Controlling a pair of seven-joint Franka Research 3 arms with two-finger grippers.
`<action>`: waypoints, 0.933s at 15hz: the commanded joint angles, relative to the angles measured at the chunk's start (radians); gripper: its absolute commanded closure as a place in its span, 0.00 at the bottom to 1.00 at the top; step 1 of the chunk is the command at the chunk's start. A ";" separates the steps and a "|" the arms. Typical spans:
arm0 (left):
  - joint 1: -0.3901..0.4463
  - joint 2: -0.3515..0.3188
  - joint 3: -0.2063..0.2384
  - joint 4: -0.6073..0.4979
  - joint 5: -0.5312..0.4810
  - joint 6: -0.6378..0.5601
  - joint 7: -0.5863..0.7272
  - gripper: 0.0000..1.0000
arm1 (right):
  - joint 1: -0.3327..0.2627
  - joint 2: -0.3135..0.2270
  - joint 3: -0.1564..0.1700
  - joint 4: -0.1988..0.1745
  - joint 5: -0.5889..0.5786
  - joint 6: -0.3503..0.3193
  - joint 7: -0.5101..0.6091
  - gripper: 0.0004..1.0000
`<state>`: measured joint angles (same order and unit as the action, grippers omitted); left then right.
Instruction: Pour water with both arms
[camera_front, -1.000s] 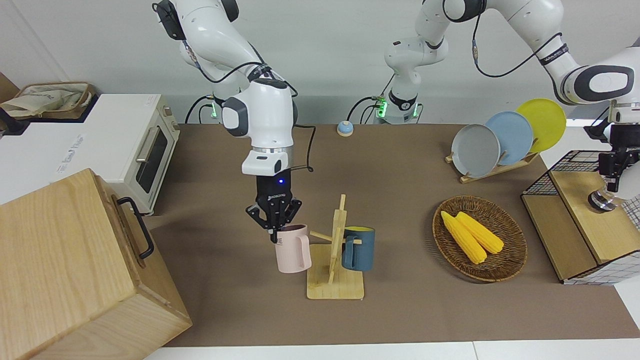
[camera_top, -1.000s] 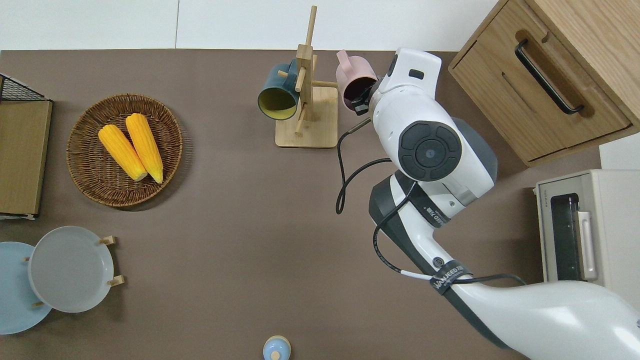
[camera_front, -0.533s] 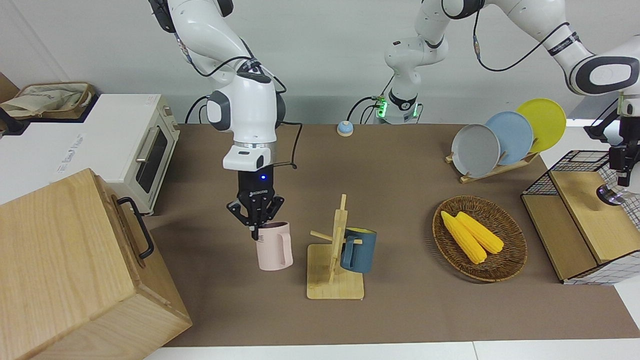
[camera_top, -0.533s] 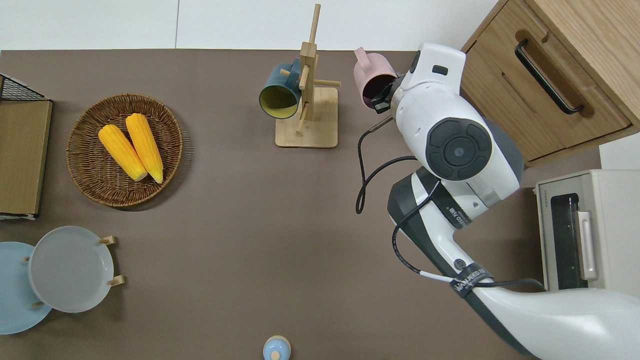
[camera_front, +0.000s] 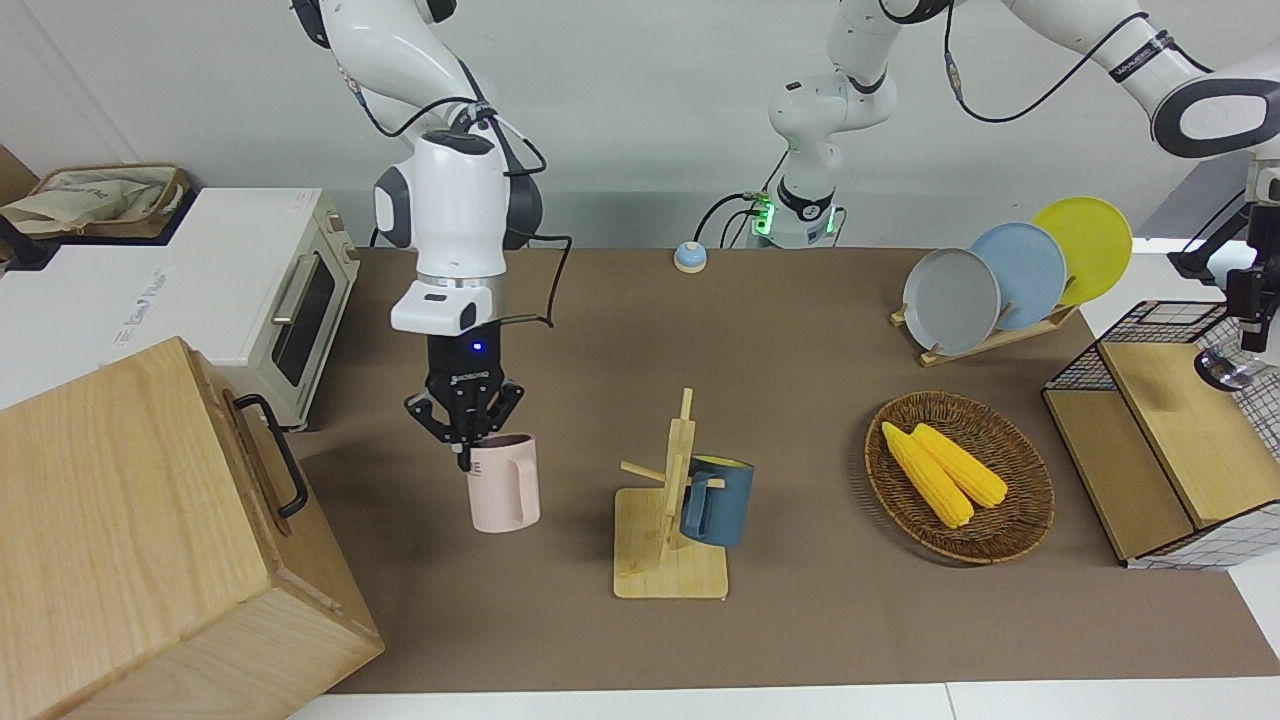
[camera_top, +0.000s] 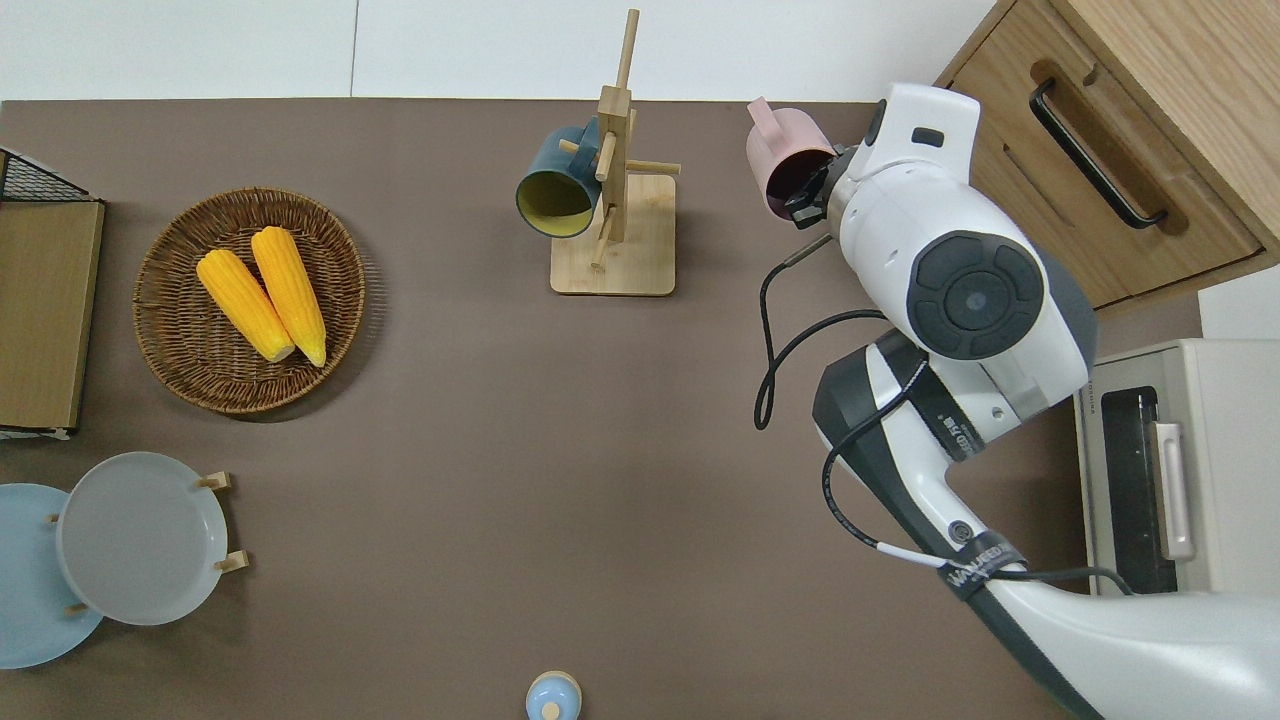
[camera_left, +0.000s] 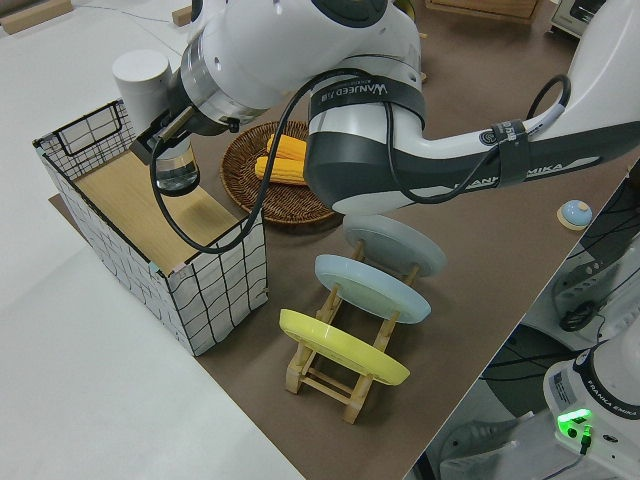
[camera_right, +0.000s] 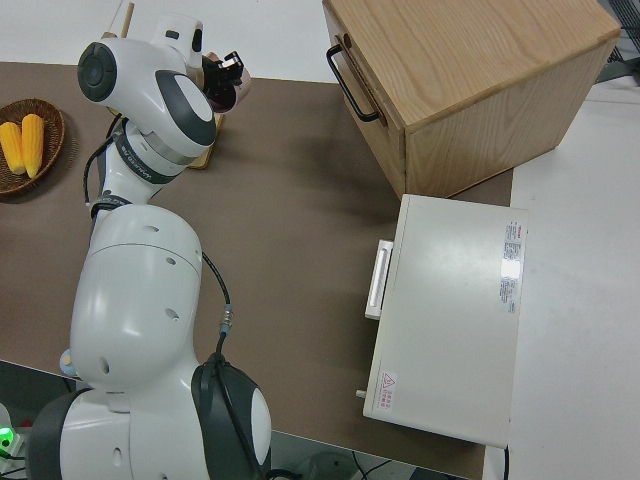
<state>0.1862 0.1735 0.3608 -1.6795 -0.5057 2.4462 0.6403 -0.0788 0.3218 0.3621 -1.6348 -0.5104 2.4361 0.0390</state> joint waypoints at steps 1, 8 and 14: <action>-0.008 -0.058 -0.013 0.014 0.085 -0.056 -0.103 1.00 | -0.055 -0.131 0.021 -0.154 0.088 -0.108 -0.019 1.00; -0.014 -0.167 -0.115 -0.080 0.263 -0.058 -0.315 1.00 | -0.012 -0.251 0.034 -0.241 0.327 -0.512 0.066 1.00; -0.014 -0.284 -0.236 -0.228 0.423 -0.056 -0.531 1.00 | 0.117 -0.262 0.041 -0.240 0.561 -0.618 0.367 1.00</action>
<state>0.1763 -0.0090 0.1702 -1.8045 -0.1445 2.3833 0.2034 -0.0123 0.0811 0.4039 -1.8507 -0.0582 1.8407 0.2706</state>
